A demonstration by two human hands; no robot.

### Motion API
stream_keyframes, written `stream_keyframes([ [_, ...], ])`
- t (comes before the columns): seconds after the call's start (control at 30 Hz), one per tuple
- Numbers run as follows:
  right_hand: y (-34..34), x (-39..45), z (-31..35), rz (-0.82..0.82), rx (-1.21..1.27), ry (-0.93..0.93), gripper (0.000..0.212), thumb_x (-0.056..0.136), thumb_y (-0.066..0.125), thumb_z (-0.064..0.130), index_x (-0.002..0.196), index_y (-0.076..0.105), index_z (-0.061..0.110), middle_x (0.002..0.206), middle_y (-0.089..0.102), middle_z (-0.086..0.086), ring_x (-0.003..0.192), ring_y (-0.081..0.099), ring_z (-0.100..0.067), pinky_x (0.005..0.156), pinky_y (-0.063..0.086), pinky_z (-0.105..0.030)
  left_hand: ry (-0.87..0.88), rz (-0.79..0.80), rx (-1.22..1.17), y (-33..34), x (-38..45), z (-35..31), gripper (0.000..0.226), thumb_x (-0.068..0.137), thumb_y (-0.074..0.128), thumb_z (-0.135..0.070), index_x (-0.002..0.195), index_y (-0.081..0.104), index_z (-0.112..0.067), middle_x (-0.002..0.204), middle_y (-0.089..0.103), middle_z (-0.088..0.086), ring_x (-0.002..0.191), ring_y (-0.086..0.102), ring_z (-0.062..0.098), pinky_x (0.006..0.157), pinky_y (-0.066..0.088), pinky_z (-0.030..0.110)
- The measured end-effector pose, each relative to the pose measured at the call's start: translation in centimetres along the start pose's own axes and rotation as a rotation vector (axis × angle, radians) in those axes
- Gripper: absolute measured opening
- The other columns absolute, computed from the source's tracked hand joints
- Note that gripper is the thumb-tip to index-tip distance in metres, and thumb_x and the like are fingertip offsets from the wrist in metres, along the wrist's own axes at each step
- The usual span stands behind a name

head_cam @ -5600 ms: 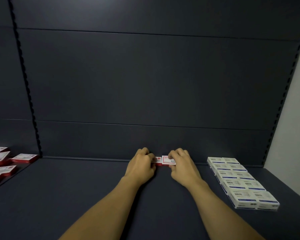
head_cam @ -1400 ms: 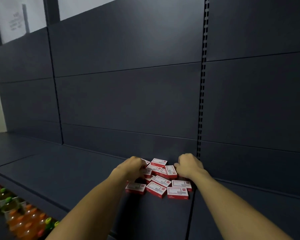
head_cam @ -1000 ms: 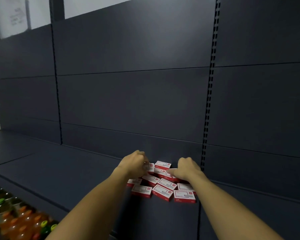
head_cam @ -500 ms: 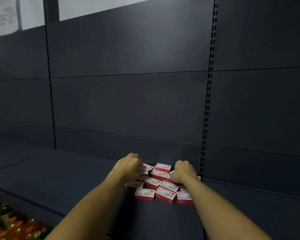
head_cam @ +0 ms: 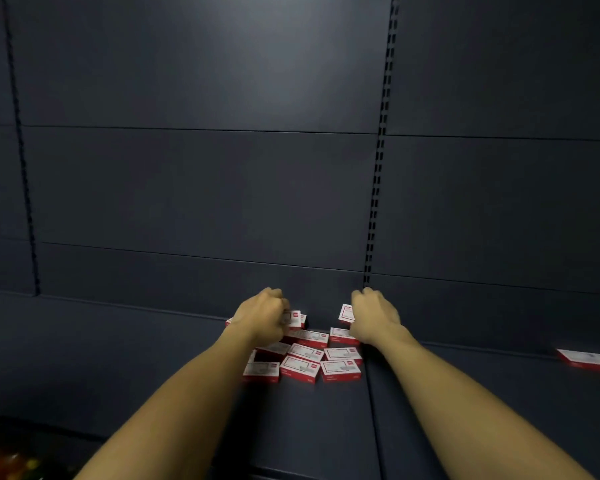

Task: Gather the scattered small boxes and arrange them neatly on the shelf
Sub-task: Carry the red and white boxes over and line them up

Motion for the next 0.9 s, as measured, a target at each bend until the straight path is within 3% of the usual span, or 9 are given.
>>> stream_keyframes([
  [0.23,-0.9,-2.4,-3.3,-0.042,-0.093,0.066,0.041,0.086,0.064,0.015,0.125,0.055,0.005,0.127,0.051,-0.010,0.119,0.049,-0.028,0.097,0.044,-0.034,0.032,-0.040,-0.048,0.6,1.6,-3.1,0.036,0.090,0.066,-0.031,0.125,0.064,-0.021,0.122,0.055,-0.003,0.110,0.053,0.018,0.086,0.052,0.033],
  [0.43,-1.3,-6.1,-7.6,-0.011,-0.106,0.187,0.033,0.085,0.061,0.017,0.117,0.061,0.007,0.121,0.051,-0.009,0.113,0.050,-0.027,0.091,0.044,-0.032,0.104,-0.008,-0.061,2.0,3.1,-7.0,0.032,0.087,0.062,-0.024,0.118,0.065,-0.018,0.119,0.055,-0.003,0.112,0.052,0.021,0.085,0.052,0.037],
  [0.7,-3.3,-12.3,-15.5,0.013,-0.132,0.390,0.036,0.086,0.064,0.021,0.120,0.061,0.008,0.123,0.051,-0.009,0.116,0.050,-0.027,0.094,0.045,-0.033,0.265,0.041,-0.106,3.6,4.1,-16.3,0.035,0.091,0.063,-0.035,0.122,0.061,-0.018,0.123,0.051,-0.001,0.118,0.048,0.022,0.094,0.048,0.037],
  [0.9,-6.2,-17.2,-21.4,-0.043,-0.154,0.508,0.037,0.088,0.065,0.023,0.122,0.061,0.009,0.125,0.052,-0.008,0.119,0.051,-0.026,0.094,0.046,-0.033,0.388,0.004,-0.115,2.4,4.3,-24.4,0.040,0.093,0.064,-0.037,0.127,0.058,-0.017,0.127,0.051,0.000,0.117,0.049,0.021,0.091,0.047,0.035],
])
Point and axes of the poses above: each hand's wrist, its own x-axis towards the middle knuckle, its own y-axis out of the palm, z = x × y, the point moved 2 cm from there along x, towards the middle knuckle
